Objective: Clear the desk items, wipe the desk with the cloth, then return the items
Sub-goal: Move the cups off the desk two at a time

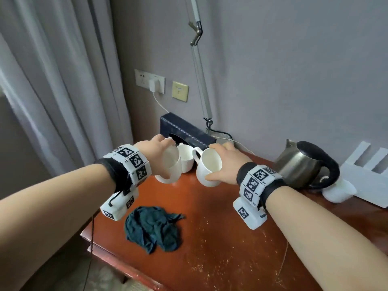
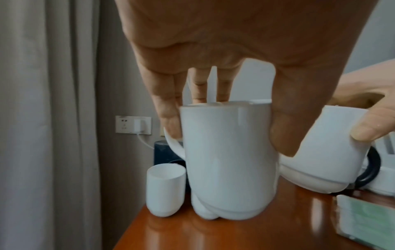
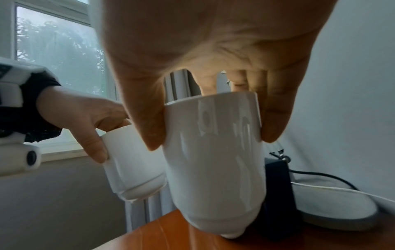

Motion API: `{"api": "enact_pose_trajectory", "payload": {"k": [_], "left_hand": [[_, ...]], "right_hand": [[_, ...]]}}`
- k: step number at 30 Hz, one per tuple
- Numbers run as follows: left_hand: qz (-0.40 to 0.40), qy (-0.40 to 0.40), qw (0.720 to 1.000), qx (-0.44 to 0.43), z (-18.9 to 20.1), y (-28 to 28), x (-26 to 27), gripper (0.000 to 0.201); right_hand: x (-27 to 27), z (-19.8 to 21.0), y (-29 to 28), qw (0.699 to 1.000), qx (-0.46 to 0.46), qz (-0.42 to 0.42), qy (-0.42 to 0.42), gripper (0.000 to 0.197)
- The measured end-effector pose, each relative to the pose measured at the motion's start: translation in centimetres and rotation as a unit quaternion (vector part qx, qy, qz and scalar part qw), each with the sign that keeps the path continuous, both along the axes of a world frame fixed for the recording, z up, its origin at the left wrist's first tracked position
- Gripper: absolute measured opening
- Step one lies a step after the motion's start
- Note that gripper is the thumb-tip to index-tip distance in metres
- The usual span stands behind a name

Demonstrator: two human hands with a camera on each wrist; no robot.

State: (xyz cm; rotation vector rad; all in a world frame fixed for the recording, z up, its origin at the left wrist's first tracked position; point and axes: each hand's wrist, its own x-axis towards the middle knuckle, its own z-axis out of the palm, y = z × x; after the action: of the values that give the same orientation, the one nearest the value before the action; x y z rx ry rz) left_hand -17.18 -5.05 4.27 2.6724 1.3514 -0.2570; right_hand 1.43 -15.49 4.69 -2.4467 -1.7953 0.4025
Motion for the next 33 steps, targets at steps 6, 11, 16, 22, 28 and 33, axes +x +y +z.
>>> {"api": "enact_pose_trajectory", "payload": {"k": [6,11,16,22,28,33], "left_hand": [[0.020,0.009,0.999,-0.039,-4.4,3.8,-3.2,0.081],[-0.017,0.005,0.998,-0.065,-7.5,7.7,-4.0,0.081],[-0.046,-0.019,0.994,-0.102,-10.0,10.0,-4.0,0.080],[-0.077,-0.023,0.990,-0.117,-11.0,11.6,-3.2,0.084],[-0.091,-0.044,0.988,-0.120,-11.2,12.0,-2.7,0.077],[-0.091,-0.056,0.987,-0.122,-11.5,11.9,-2.9,0.075]], "right_hand": [[-3.1,-4.7,4.0,0.998,-0.030,-0.002,0.053,0.093],[-4.6,-8.2,7.5,0.995,-0.047,-0.059,0.071,0.094],[-5.5,-10.3,9.5,0.990,-0.063,-0.096,0.083,0.090],[-5.9,-11.3,10.6,0.987,-0.068,-0.118,0.083,0.087],[-6.7,-11.6,10.9,0.986,-0.054,-0.137,0.084,0.084],[-6.7,-11.3,10.5,0.976,-0.067,-0.153,0.139,0.091]]}}
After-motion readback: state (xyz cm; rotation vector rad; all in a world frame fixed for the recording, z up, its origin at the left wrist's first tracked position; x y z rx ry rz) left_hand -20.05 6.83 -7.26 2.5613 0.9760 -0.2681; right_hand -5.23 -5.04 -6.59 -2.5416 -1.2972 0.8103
